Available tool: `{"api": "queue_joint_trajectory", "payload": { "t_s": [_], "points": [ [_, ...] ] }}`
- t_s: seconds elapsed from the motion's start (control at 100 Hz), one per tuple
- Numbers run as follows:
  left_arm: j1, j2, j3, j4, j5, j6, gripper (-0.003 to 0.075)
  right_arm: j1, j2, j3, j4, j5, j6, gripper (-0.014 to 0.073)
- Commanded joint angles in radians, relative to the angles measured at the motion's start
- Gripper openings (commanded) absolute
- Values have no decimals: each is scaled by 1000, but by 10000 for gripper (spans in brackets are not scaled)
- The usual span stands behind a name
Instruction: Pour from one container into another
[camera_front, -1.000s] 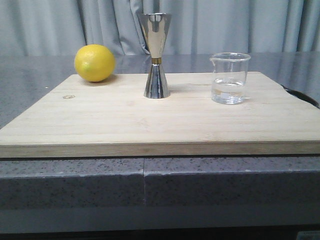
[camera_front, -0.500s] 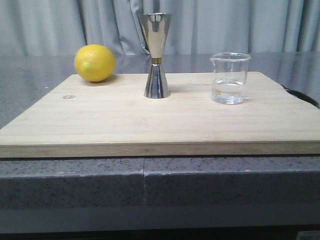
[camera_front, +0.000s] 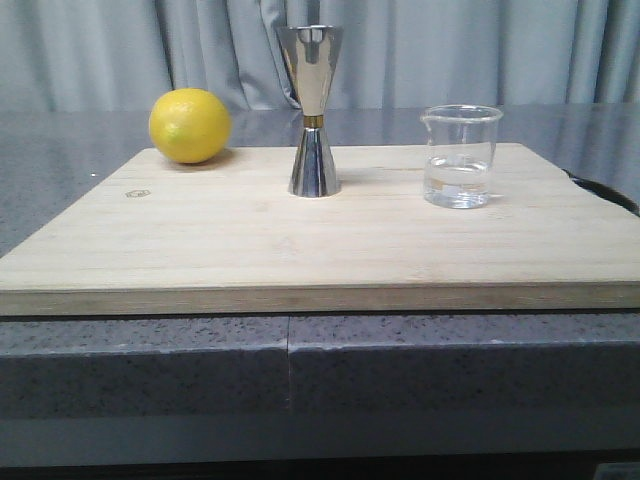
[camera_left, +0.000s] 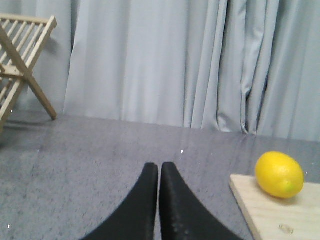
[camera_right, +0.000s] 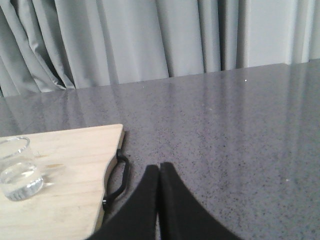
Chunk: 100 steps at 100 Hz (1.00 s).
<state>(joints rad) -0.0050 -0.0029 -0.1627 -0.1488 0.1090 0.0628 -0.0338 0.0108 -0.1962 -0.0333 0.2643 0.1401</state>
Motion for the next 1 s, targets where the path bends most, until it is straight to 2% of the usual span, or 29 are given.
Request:
{"api": "queue_joint_trajectory", "payload": {
  "t_s": [0.0, 0.16, 0.3, 0.41, 0.99],
  "points": [
    [-6, 52, -122, -10, 7, -6, -21, -5, 78, -124, -19, 12, -16, -53],
    [-6, 162, -268, -9, 123, -4, -21, -5, 210, -275, -19, 106, -145, -53],
    [-6, 248, -352, -9, 166, -4, -21, -5, 294, -354, -19, 100, -152, -53],
    [-6, 278, -359, -9, 137, -4, -21, -5, 313, -360, -19, 52, -152, -53],
    [-6, 285, -359, -12, 100, -4, -21, -5, 315, -360, -19, 61, -152, -53]
  ]
}}
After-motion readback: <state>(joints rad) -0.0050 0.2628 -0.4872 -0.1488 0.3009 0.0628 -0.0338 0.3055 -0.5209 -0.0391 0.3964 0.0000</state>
